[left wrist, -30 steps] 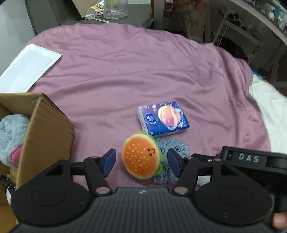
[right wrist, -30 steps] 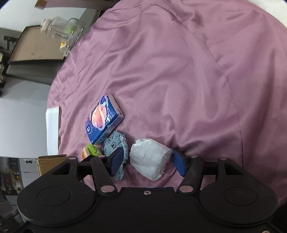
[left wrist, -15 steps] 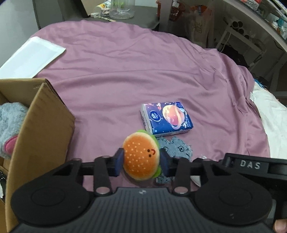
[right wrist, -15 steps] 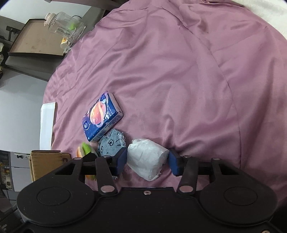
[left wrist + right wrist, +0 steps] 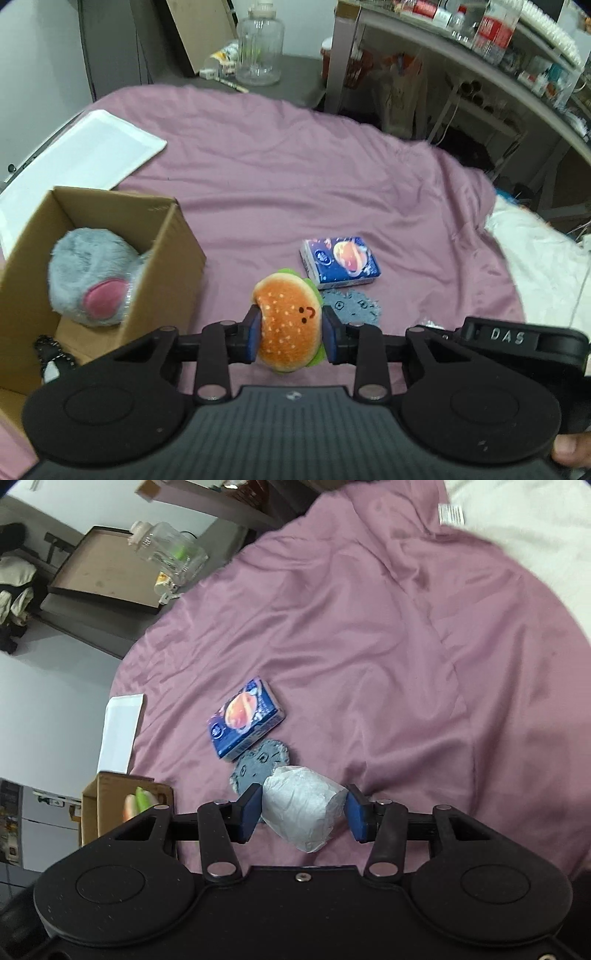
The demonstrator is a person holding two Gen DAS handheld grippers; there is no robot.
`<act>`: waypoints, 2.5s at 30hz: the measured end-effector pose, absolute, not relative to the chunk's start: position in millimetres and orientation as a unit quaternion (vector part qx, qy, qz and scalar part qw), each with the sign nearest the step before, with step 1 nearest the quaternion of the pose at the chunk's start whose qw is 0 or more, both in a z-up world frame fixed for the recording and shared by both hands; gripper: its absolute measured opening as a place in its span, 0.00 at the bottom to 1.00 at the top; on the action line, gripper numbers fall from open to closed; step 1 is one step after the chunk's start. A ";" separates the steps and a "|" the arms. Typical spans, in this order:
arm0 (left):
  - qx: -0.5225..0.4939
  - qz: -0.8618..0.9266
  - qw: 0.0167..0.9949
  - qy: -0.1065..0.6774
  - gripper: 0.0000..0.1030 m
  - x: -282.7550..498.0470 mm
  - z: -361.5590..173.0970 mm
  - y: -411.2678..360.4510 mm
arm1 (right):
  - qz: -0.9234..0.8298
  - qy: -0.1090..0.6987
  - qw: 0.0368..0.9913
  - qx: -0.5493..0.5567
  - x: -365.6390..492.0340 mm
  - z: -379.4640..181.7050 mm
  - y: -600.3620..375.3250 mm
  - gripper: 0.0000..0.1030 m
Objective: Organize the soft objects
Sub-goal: 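Grasp the burger plush with the left gripper while the right gripper grasps the white ball, then carry the burger plush and white ball over the box and release both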
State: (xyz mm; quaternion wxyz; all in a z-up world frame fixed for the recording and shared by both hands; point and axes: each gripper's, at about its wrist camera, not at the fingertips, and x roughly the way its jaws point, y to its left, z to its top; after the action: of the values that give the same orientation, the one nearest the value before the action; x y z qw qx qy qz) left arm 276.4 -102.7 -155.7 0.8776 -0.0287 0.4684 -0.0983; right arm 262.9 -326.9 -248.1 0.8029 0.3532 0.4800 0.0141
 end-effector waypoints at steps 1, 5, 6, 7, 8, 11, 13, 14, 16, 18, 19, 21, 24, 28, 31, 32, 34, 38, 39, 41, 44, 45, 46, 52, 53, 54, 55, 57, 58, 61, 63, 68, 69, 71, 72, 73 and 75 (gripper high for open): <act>-0.033 -0.099 0.879 0.466 0.31 274.1 -151.6 -99.3 | 0.016 0.476 0.807 0.349 260.0 -244.3 -324.2 0.46; -0.037 -0.101 0.887 0.448 0.31 264.8 -134.2 -88.7 | 0.020 0.468 0.812 0.348 244.1 -233.8 -319.4 0.46; -0.039 -0.103 0.889 0.445 0.31 262.0 -130.1 -86.7 | 0.021 0.465 0.814 0.348 240.6 -230.3 -318.9 0.46; -0.042 -0.104 0.891 0.440 0.31 259.0 -125.7 -83.5 | 0.022 0.461 0.817 0.347 237.7 -226.4 -317.5 0.46; -0.045 -0.104 0.893 0.435 0.31 255.3 -121.9 -80.1 | 0.022 0.456 0.820 0.345 234.8 -221.2 -317.2 0.46; -0.052 -0.097 0.902 0.418 0.32 243.7 -111.3 -67.3 | 0.021 0.444 0.828 0.342 228.2 -208.2 -316.1 0.46; -0.057 -0.097 0.905 0.411 0.32 237.0 -105.6 -56.7 | 0.018 0.436 0.832 0.342 223.8 -199.0 -316.0 0.46; -0.057 -0.097 0.906 0.409 0.32 235.0 -103.6 -52.1 | 0.018 0.433 0.835 0.341 222.1 -195.1 -315.8 0.46; -0.057 -0.097 0.908 0.404 0.32 230.5 -99.4 -45.0 | 0.017 0.425 0.839 0.339 218.0 -185.2 -314.0 0.46; -0.062 -0.100 0.910 0.398 0.32 225.6 -94.3 -36.5 | 0.019 0.419 0.844 0.335 215.1 -176.3 -309.8 0.46; -0.065 -0.102 0.911 0.394 0.32 223.3 -91.4 -32.3 | 0.021 0.416 0.846 0.333 213.9 -172.1 -306.7 0.46; -0.068 -0.102 0.914 0.386 0.32 217.8 -86.6 -24.8 | 0.025 0.410 0.850 0.331 212.2 -163.2 -300.9 0.46; -0.079 -0.101 0.916 0.380 0.32 212.6 -83.4 -12.8 | 0.031 0.407 0.855 0.319 210.8 -151.9 -288.7 0.46; -0.101 -0.101 0.916 0.374 0.32 212.7 -80.4 8.2 | 0.043 0.405 0.862 0.301 211.6 -140.2 -270.4 0.46; -0.115 -0.101 0.915 0.373 0.32 212.8 -79.0 25.6 | 0.050 0.398 0.869 0.289 212.5 -131.1 -256.6 0.46; -0.117 -0.099 0.916 0.371 0.32 212.1 -78.8 30.3 | 0.052 0.396 0.871 0.287 213.0 -128.2 -252.1 0.46; -0.121 -0.093 0.917 0.369 0.32 213.1 -79.4 41.0 | 0.056 0.394 0.872 0.284 214.2 -123.2 -242.3 0.46; -0.145 -0.084 0.911 0.377 0.32 217.8 -86.1 62.5 | 0.063 0.393 0.874 0.278 216.9 -116.3 -223.7 0.46; -0.149 -0.082 0.910 0.379 0.32 217.9 -88.0 67.6 | 0.065 0.393 0.875 0.276 217.9 -115.1 -219.2 0.46; -0.154 -0.079 0.907 0.384 0.32 219.3 -91.6 75.5 | 0.067 0.393 0.876 0.271 219.6 -112.7 -210.0 0.46; -0.164 -0.081 0.903 0.388 0.32 220.3 -94.7 84.8 | 0.068 0.396 0.877 0.262 222.9 -110.9 -197.3 0.46; -0.169 -0.083 0.902 0.388 0.32 220.7 -95.2 87.9 | 0.069 0.397 0.878 0.259 224.4 -110.3 -193.2 0.46; -0.170 -0.083 0.902 0.387 0.32 221.1 -95.4 90.7 | 0.070 0.398 0.878 0.256 225.7 -109.3 -188.9 0.46; -0.196 -0.090 0.895 0.390 0.32 225.5 -101.6 109.2 | 0.083 0.404 0.878 0.243 234.4 -106.9 -162.4 0.46; -0.199 -0.089 0.893 0.393 0.32 226.8 -104.4 111.5 | 0.086 0.405 0.878 0.242 235.7 -106.8 -157.6 0.46; -0.200 -0.086 0.892 0.396 0.32 227.9 -107.0 113.0 | 0.090 0.406 0.877 0.240 237.5 -107.1 -152.5 0.46; -0.203 -0.085 0.890 0.399 0.32 229.4 -110.0 114.8 | 0.093 0.408 0.877 0.238 238.9 -107.3 -148.2 0.46; -0.213 -0.086 0.886 0.402 0.32 232.5 -114.7 118.3 | 0.100 0.411 0.876 0.233 242.5 -108.0 -139.3 0.46; -0.218 -0.085 0.885 0.402 0.32 233.9 -117.1 119.9 | 0.101 0.413 0.875 0.232 244.4 -108.9 -135.1 0.46; -0.218 -0.087 0.885 0.401 0.33 237.2 -120.8 121.4 | 0.109 0.420 0.872 0.228 249.5 -111.8 -121.9 0.46; -0.228 -0.090 0.883 0.401 0.33 239.7 -123.2 123.1 | 0.112 0.423 0.870 0.225 252.0 -113.6 -114.2 0.46; -0.236 -0.079 0.885 0.393 0.64 242.3 -125.2 128.5 | 0.120 0.435 0.864 0.223 256.7 -120.9 -101.8 0.46; -0.236 -0.076 0.885 0.394 0.70 243.3 -126.0 129.3 | 0.121 0.438 0.862 0.224 257.5 -122.3 -99.9 0.46; -0.236 -0.069 0.885 0.395 0.71 244.4 -127.4 131.5 | 0.123 0.443 0.860 0.224 259.1 -124.6 -96.9 0.46; -0.237 -0.068 0.885 0.395 0.71 244.7 -127.5 132.7 | 0.123 0.444 0.859 0.223 259.5 -125.6 -95.5 0.46; -0.239 -0.066 0.885 0.395 0.71 245.0 -127.4 133.9 | 0.123 0.446 0.858 0.224 259.9 -126.6 -94.2 0.46; -0.242 -0.064 0.885 0.394 0.71 245.3 -127.4 135.9 | 0.126 0.448 0.856 0.226 260.2 -128.4 -91.2 0.46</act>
State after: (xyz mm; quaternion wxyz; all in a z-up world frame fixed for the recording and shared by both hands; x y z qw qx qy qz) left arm 245.3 135.9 -127.4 0.8845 -0.2421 0.3935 -0.0641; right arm 260.2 -91.2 -128.4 0.8556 0.2263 0.4482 0.1262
